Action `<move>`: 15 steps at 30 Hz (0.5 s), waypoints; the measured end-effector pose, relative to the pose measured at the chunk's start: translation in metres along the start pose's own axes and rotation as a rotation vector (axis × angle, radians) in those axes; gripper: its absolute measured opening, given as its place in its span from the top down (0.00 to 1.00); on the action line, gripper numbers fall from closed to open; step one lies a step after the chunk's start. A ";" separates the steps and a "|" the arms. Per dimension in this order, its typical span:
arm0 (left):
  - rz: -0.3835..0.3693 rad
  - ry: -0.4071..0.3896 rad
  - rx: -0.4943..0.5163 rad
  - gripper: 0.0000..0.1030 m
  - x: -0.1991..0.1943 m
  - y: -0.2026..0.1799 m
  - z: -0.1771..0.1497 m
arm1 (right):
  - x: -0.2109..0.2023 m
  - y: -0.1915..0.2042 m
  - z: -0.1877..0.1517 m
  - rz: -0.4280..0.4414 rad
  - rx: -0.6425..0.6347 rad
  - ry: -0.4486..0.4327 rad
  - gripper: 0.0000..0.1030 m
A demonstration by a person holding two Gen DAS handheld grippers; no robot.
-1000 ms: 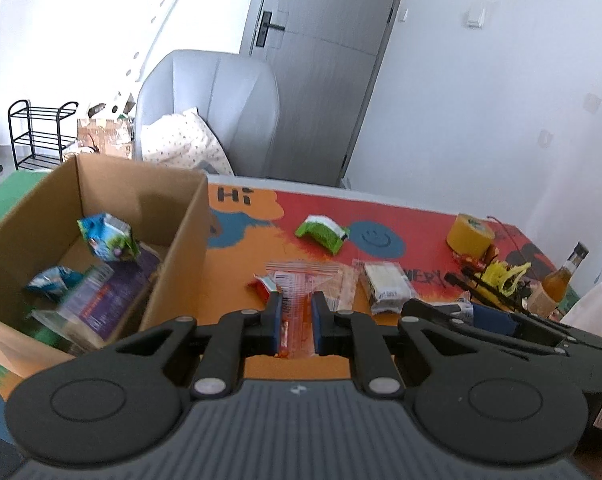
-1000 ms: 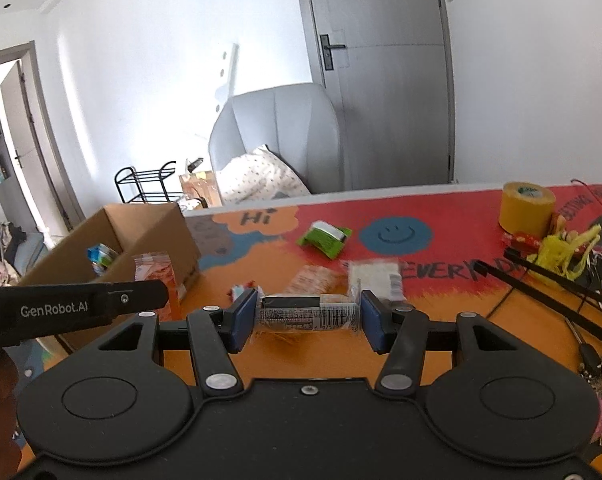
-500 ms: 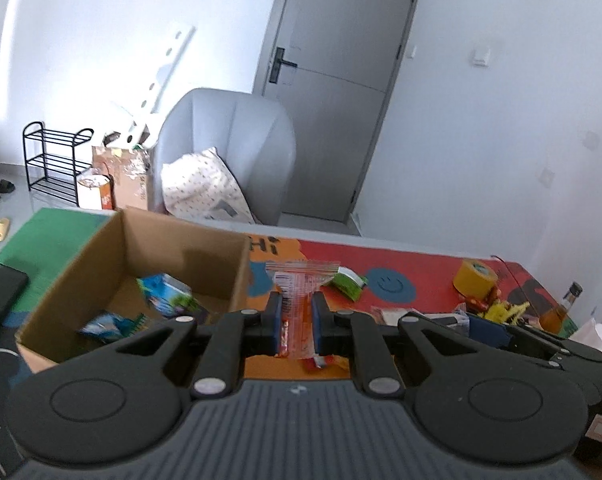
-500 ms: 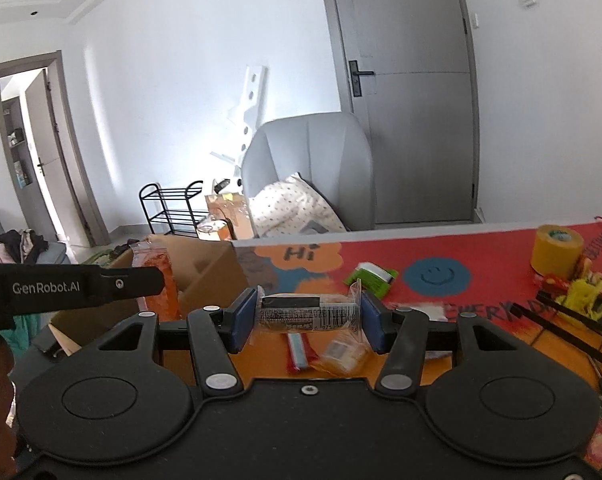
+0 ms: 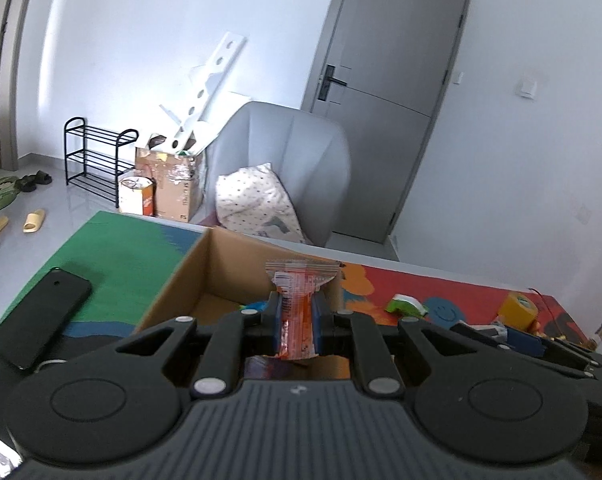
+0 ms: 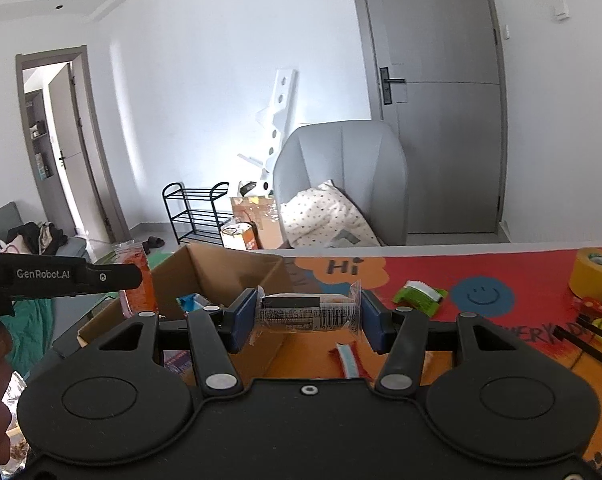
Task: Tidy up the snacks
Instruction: 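Lift both held packets and carry them over the cardboard box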
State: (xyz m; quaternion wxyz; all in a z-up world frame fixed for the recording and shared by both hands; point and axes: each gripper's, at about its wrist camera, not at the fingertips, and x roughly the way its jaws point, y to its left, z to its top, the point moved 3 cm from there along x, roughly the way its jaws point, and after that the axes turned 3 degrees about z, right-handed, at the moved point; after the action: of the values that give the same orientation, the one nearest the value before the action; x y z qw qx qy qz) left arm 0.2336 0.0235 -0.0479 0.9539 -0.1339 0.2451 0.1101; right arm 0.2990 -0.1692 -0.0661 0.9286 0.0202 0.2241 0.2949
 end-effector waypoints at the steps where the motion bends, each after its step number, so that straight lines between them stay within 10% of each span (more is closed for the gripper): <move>1: 0.005 -0.001 -0.005 0.87 0.001 0.004 0.001 | 0.002 0.003 0.001 0.004 -0.004 0.001 0.49; 15: 0.020 0.028 -0.057 0.87 0.026 0.037 0.008 | 0.036 0.035 0.012 0.059 -0.059 0.044 0.49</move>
State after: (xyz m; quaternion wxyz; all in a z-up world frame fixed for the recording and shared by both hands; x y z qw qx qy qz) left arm 0.2497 0.0645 -0.0614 0.9450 -0.1602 0.2567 0.1244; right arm 0.3117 -0.1187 -0.0638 0.9146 -0.0069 0.2351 0.3288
